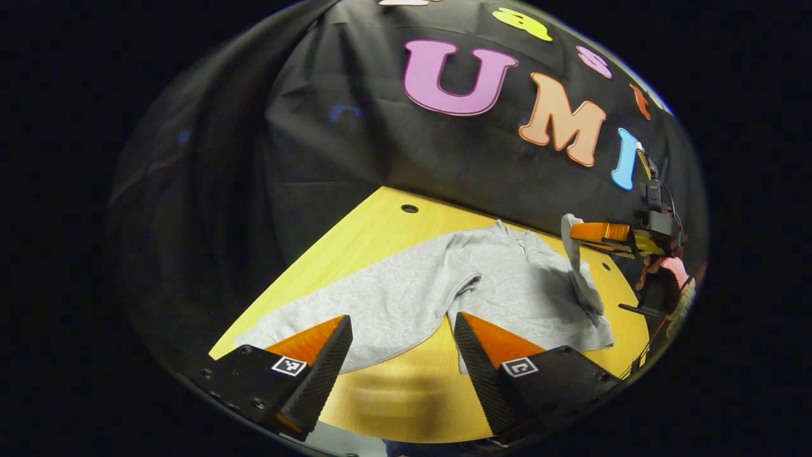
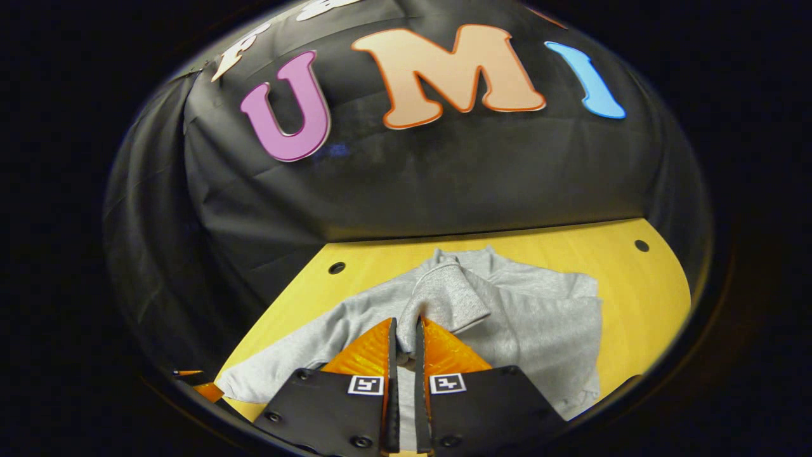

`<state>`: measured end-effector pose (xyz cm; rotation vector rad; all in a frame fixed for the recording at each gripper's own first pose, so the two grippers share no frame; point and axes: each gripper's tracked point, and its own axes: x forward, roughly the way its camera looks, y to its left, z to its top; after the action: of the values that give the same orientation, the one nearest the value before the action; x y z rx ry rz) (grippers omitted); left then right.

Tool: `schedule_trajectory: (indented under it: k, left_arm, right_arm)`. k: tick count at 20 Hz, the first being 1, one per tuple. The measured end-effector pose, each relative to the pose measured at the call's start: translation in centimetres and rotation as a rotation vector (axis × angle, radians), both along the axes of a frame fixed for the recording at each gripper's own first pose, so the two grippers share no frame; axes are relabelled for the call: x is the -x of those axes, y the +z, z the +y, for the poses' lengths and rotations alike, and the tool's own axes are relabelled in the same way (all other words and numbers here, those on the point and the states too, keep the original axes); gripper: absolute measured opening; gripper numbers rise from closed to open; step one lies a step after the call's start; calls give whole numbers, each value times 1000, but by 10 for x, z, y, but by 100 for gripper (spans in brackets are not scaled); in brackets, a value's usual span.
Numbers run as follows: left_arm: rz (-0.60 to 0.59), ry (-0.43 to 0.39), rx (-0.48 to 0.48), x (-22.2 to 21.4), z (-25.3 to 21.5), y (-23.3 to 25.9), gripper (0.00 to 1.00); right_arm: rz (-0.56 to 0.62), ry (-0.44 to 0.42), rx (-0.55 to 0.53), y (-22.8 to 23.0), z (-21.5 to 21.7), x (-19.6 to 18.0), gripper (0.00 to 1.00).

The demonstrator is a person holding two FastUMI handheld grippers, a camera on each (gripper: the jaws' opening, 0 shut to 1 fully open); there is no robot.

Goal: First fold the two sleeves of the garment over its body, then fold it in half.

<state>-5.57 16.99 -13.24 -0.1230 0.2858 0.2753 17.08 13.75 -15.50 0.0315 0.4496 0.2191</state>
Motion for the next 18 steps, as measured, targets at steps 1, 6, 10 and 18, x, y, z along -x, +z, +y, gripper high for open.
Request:
schedule_trajectory:
  k: [1, 6, 10, 18]
  left_arm:
    - [5, 24, 6, 5, 8, -3, 95]
    - [21, 135, 31, 27, 50, -20, 95]
    - [50, 216, 38, 38, 79, -41, 95]
    - [128, 293, 28, 33, 116, -84, 95]
  right_arm:
    - [9, 28, -14, -5, 18, -5, 12]
    - [23, 190, -75, -19, 119, -11, 12]
    - [55, 265, -35, -54, 169, -18, 13]
    - [152, 321, 1, -69, 183, -16, 17]
